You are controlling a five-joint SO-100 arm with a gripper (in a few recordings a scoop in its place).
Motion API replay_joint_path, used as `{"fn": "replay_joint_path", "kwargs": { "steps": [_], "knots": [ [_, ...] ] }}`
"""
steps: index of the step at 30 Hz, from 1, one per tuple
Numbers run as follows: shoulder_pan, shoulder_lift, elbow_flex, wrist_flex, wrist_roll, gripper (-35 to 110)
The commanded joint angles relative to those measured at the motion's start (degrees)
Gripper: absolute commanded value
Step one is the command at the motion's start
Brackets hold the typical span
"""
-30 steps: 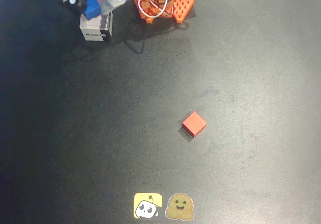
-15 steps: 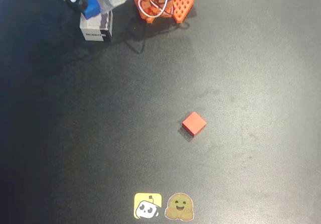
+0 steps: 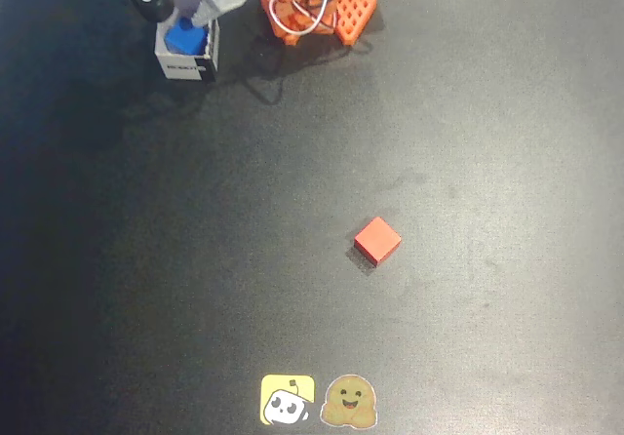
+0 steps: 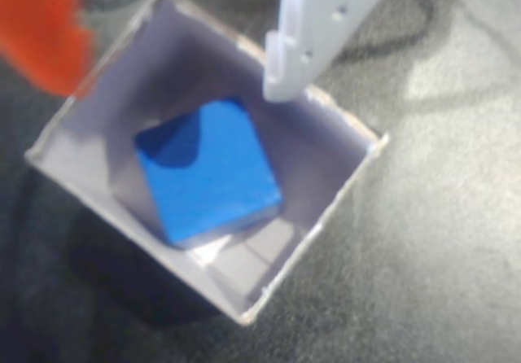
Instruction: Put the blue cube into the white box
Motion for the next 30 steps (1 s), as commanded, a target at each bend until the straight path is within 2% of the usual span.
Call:
{"fn": "replay_joint_path", "kwargs": {
  "steps": [1, 7, 13, 22, 30],
  "knots": [
    [0.9, 0.4, -0.6, -1.1, 0.1, 0],
    [-0.4, 2.8, -0.9, -6.0, -3.1, 0],
    [-8.2, -0.8, -4.4, -13.5, -6.6, 0],
    [-32.3, -1.4, -10.8, -12.2, -5.4, 0],
    [-57.3, 2.7, -10.2, -9.1, 2.6, 0]
  ]
}}
